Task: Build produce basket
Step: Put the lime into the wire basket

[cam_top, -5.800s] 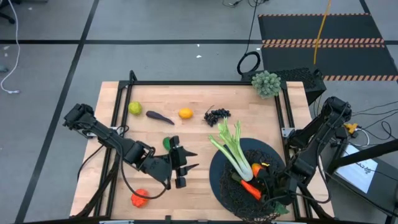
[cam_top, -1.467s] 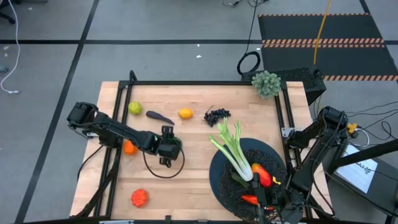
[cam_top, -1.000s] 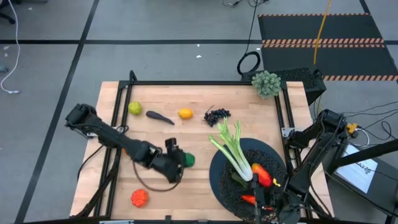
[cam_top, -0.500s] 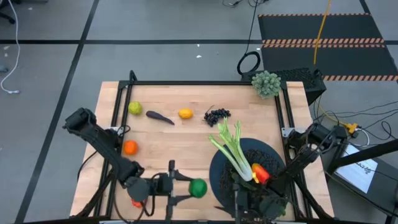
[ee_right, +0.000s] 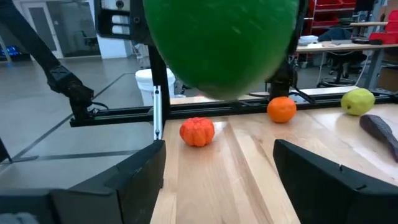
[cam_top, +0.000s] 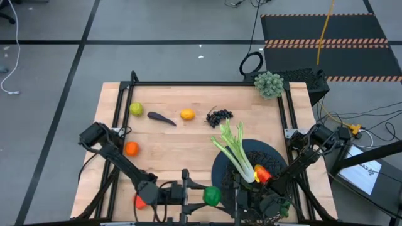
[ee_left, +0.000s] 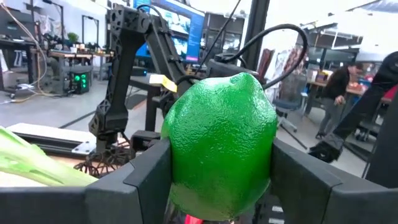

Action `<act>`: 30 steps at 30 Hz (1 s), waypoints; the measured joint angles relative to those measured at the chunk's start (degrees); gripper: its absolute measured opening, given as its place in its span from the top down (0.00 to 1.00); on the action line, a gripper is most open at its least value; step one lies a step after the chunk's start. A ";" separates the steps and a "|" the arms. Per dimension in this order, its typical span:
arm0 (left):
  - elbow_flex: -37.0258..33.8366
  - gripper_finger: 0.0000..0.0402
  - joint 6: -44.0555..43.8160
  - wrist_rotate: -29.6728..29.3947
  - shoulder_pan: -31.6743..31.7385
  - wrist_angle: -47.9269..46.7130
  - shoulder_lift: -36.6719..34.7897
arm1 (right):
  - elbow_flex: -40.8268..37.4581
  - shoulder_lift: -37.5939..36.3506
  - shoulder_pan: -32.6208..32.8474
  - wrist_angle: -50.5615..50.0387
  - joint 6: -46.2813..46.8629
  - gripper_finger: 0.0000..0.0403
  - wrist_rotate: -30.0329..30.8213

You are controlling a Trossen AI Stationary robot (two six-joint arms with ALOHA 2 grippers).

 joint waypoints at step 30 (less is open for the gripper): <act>0.07 0.40 -4.55 2.36 3.13 3.32 5.48 | 0.00 0.00 -2.10 0.11 5.45 0.31 1.57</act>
